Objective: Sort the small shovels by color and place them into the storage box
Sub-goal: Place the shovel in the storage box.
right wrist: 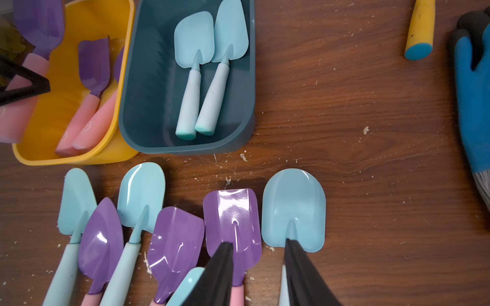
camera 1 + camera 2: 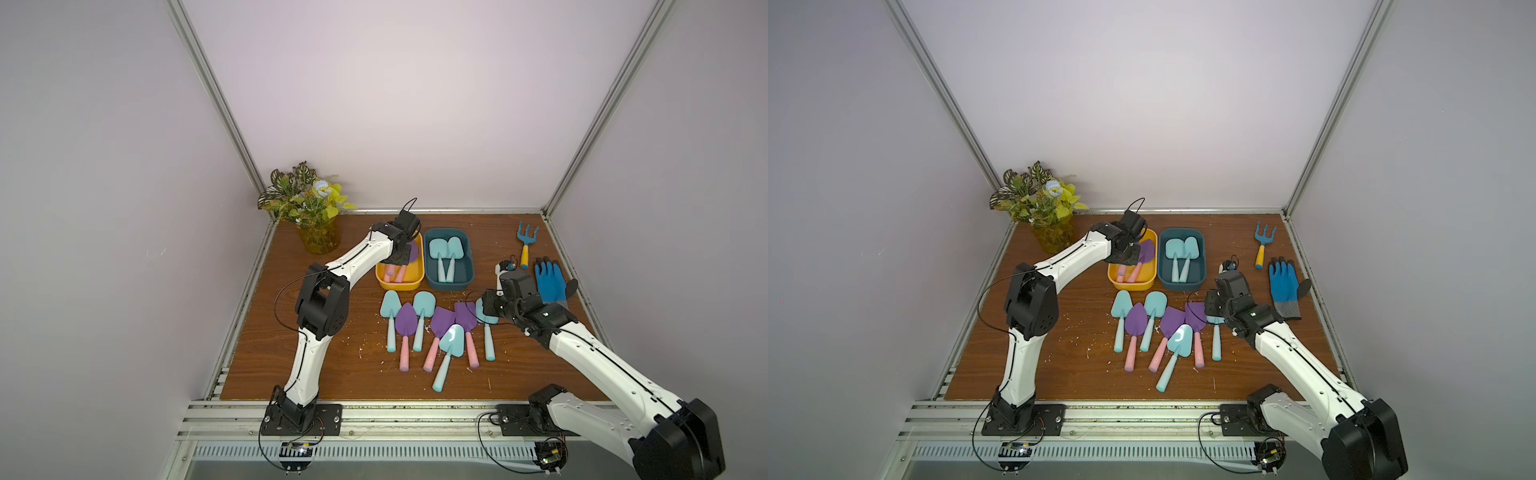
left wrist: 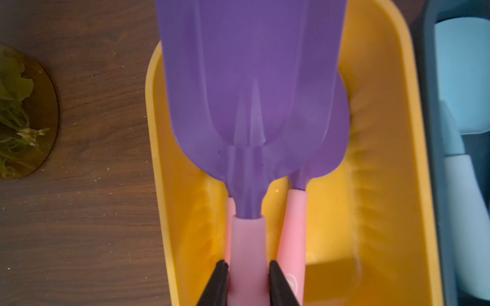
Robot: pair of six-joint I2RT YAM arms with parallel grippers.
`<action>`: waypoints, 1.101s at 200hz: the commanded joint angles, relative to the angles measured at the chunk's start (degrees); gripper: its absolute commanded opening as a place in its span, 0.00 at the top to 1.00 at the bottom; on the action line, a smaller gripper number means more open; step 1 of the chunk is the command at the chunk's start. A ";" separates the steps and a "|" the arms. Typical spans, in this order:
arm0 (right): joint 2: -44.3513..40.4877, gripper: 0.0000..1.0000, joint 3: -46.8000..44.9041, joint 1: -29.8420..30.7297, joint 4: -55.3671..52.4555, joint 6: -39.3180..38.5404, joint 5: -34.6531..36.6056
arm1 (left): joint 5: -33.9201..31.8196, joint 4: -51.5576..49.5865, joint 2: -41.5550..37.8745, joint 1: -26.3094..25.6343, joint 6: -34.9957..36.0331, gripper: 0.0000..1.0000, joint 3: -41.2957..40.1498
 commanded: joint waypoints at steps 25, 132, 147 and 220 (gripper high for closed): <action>-0.40 0.61 1.18 -0.21 0.31 -1.17 1.68 | 2.04 -0.12 2.44 0.72 1.23 1.00 2.96; -1.28 0.61 0.31 -0.22 0.40 -1.26 2.11 | 2.63 -0.07 3.90 0.71 0.41 1.00 1.38; -1.02 0.61 0.27 -0.26 0.48 -1.29 2.12 | 2.76 -0.11 4.16 0.72 0.43 1.00 1.25; -0.49 0.61 -0.19 -0.29 0.93 -1.30 2.07 | 3.12 0.11 5.56 0.67 0.21 0.98 1.78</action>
